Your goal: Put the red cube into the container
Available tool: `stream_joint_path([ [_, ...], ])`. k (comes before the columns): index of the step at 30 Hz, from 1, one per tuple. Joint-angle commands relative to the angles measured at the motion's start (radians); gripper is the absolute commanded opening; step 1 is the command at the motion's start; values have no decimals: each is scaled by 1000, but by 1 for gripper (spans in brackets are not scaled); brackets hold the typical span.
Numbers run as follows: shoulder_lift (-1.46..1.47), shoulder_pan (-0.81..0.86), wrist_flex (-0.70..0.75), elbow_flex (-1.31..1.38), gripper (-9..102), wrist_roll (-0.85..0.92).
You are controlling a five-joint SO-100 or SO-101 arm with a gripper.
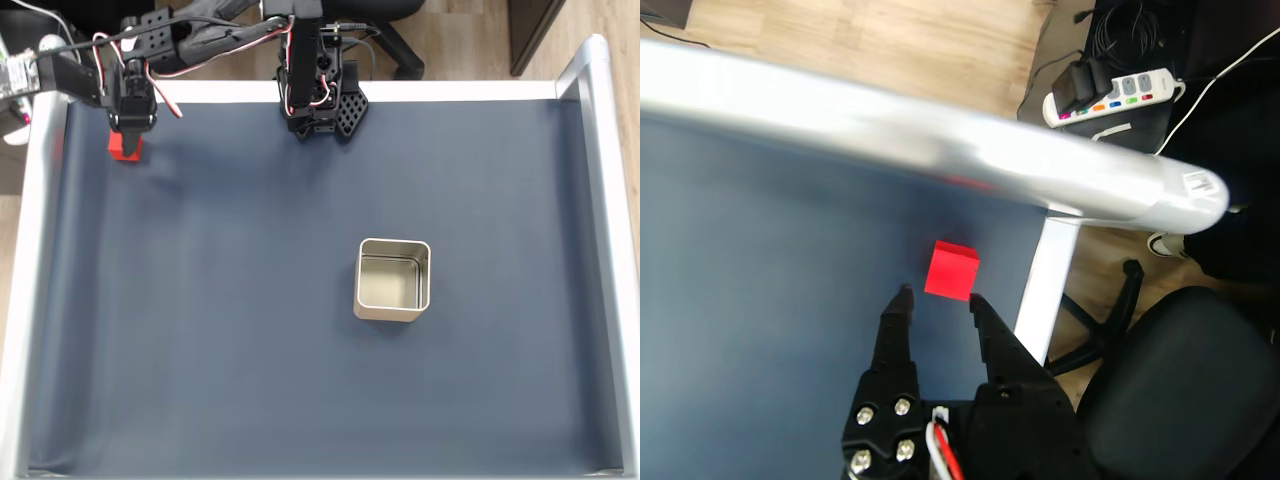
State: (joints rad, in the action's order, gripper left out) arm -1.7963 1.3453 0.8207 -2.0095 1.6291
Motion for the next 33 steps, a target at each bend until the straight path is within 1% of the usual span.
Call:
stream_joint_path([
  [1, 18, 8, -40, 5, 23, -17],
  [12, 75, 23, -140, -23, 25, 9],
  [24, 57, 75, -137, -32, 26, 81],
  [33, 57, 51, -144, -29, 27, 58],
])
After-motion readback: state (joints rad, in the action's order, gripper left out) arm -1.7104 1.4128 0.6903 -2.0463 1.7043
